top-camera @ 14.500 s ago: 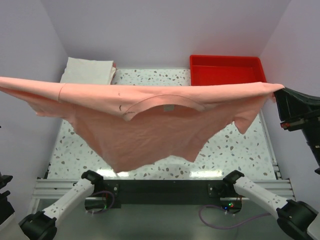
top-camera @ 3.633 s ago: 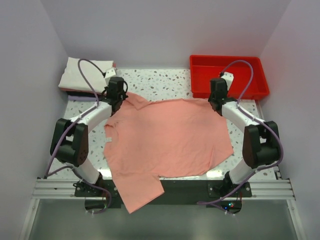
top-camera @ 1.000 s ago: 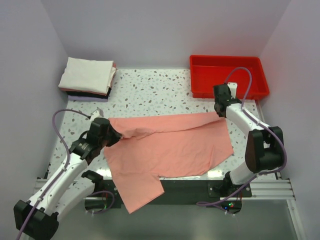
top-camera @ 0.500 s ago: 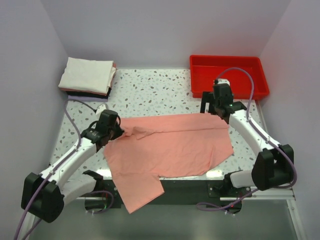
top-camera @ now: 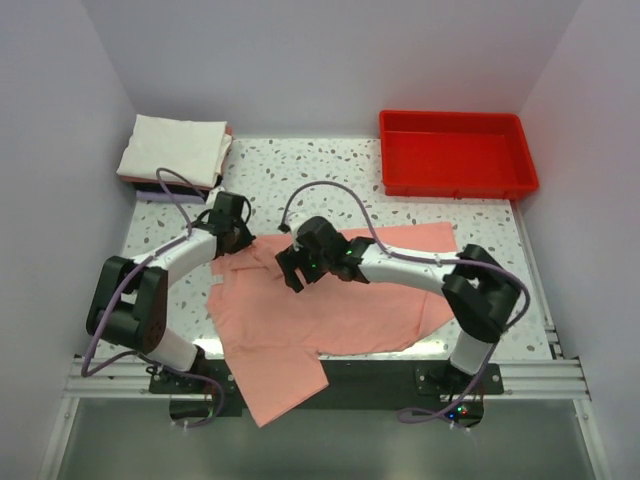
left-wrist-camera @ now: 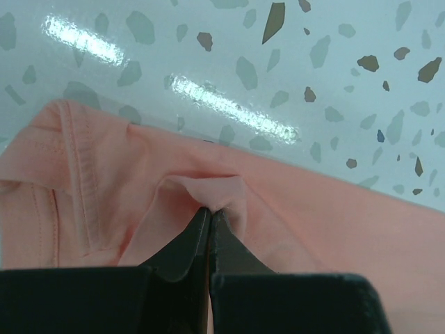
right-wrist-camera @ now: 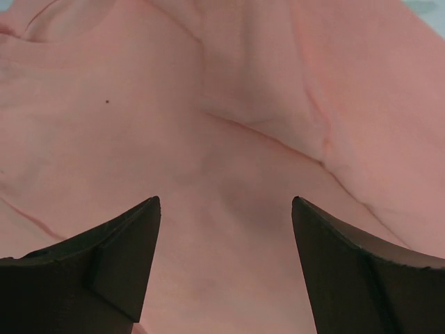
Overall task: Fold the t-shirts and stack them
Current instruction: Fold the tshirt
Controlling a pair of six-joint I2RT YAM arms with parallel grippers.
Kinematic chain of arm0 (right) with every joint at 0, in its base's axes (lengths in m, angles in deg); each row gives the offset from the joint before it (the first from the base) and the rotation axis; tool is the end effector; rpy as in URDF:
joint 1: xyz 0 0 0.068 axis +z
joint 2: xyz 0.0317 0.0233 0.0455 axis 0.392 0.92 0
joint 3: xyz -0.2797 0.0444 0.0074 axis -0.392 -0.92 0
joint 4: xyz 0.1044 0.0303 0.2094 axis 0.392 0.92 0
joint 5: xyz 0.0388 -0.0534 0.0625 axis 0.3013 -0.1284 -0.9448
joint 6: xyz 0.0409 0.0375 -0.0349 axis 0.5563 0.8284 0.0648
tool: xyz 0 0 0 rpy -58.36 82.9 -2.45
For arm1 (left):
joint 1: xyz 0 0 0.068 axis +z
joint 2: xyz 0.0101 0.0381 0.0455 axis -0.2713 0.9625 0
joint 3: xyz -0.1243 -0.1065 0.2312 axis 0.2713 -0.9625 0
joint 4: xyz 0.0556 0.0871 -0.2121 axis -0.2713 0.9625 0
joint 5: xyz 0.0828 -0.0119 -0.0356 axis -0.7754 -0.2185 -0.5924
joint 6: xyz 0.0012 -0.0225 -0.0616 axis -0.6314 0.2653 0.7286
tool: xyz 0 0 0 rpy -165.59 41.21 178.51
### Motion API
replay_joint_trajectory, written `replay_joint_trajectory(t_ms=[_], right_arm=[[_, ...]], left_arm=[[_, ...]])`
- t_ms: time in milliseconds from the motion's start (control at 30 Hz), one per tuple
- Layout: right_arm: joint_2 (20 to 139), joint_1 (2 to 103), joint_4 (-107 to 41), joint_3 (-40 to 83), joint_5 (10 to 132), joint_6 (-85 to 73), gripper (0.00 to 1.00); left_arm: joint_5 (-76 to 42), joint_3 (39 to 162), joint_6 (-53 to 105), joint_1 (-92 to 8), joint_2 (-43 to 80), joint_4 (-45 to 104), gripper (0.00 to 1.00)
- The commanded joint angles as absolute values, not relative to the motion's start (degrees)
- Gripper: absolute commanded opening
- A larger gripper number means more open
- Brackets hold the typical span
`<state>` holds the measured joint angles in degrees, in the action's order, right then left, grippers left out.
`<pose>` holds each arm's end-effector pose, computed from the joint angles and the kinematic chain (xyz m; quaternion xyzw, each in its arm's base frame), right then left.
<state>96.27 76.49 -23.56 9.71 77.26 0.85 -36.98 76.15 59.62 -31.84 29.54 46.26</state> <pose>0.2148 0.2913 0.2273 -0.3177 0.8634 0.2249 0.3208 0.2780 -0.0693 0.1984 -0.2696 0.9055 -0.0766 0.3186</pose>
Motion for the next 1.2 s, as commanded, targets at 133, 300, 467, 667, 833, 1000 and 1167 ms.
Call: replay_joint_trajectory(t_ms=[133, 300, 467, 667, 833, 1000, 1167], right_arm=[[107.5, 81.3, -29.3, 22.1, 76.3, -1.1, 0.69], [113.8, 82.2, -26.8, 27.4, 80.3, -3.4, 0.60], [116.4, 82.3, -24.7, 29.9, 82.9, -5.0, 0.51], [118.1, 82.3, -23.4, 29.7, 83.9, -5.5, 0.45], [118.9, 82.3, -22.5, 29.4, 85.2, -5.3, 0.39], [119.6, 82.3, -22.5, 29.5, 88.3, -5.3, 0.25], [118.5, 82.4, -22.7, 30.3, 88.6, -5.9, 0.07]], left_arm=[[-33.0, 73.5, 56.7, -28.9, 28.4, 40.9, 0.00], [-31.5, 71.3, 56.7, -28.1, 27.9, 39.8, 0.00], [-31.8, 70.8, 56.5, -27.6, 27.4, 39.8, 0.00], [-31.8, 70.7, 56.3, -27.4, 27.4, 39.8, 0.00], [-32.1, 70.7, 56.2, -27.0, 28.2, 39.8, 0.00], [-32.0, 70.7, 56.1, -26.9, 28.1, 39.7, 0.00], [-31.8, 70.6, 55.8, -26.7, 27.9, 39.5, 0.00]])
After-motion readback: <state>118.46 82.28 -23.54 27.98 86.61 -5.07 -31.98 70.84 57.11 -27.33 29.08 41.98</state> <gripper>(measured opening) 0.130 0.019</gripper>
